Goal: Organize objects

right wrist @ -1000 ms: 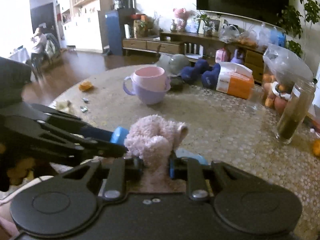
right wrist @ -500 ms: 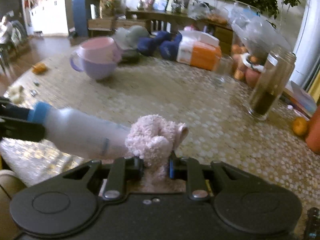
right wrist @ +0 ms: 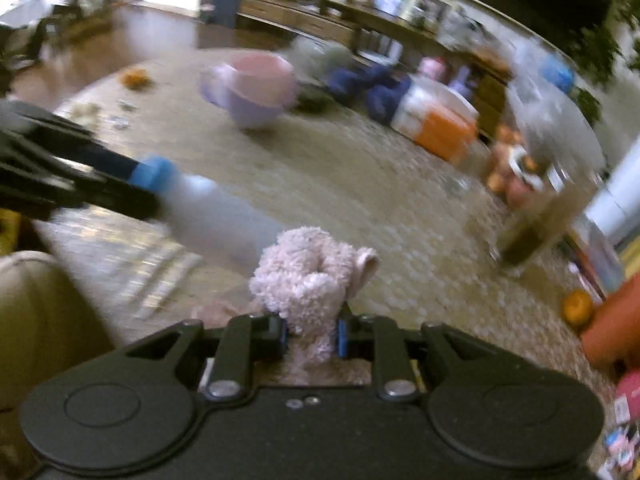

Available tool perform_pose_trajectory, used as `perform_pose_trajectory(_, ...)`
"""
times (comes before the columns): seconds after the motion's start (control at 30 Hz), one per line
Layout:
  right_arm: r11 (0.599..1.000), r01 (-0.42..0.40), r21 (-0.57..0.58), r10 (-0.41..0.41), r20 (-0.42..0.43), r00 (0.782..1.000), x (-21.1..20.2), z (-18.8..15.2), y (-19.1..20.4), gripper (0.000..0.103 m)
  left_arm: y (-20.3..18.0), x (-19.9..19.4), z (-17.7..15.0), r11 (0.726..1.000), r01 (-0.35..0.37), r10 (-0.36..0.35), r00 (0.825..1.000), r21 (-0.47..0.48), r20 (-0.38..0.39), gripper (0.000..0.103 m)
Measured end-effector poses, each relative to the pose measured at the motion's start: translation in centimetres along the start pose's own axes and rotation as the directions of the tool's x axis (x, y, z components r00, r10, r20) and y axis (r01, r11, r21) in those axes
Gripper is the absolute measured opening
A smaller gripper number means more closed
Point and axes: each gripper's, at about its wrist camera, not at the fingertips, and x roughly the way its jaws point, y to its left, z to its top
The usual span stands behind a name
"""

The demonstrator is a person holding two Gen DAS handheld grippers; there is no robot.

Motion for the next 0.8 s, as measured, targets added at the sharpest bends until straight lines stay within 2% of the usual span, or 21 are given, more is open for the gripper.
perform_pose_trajectory(0.13,0.995,-0.048,-0.085,0.049,0.009,0.999,-1.4,1.4,2.3,0.020,0.0,0.0,0.0,1.000,-0.001,0.001,1.000,0.001,-0.001,0.039)
perform_pose_trajectory(0.3,0.985,-0.108,-0.136,0.109,-0.005,0.994,-0.9,2.8,4.1,0.020,0.0,0.0,0.1,1.000,-0.001,0.001,1.000,0.003,-0.002,0.039)
perform_pose_trajectory(0.8,0.982,-0.074,-0.175,0.060,-0.084,0.995,2.9,3.4,2.9,0.020,0.7,0.0,0.3,1.000,0.006,-0.007,1.000,-0.021,-0.010,0.039)
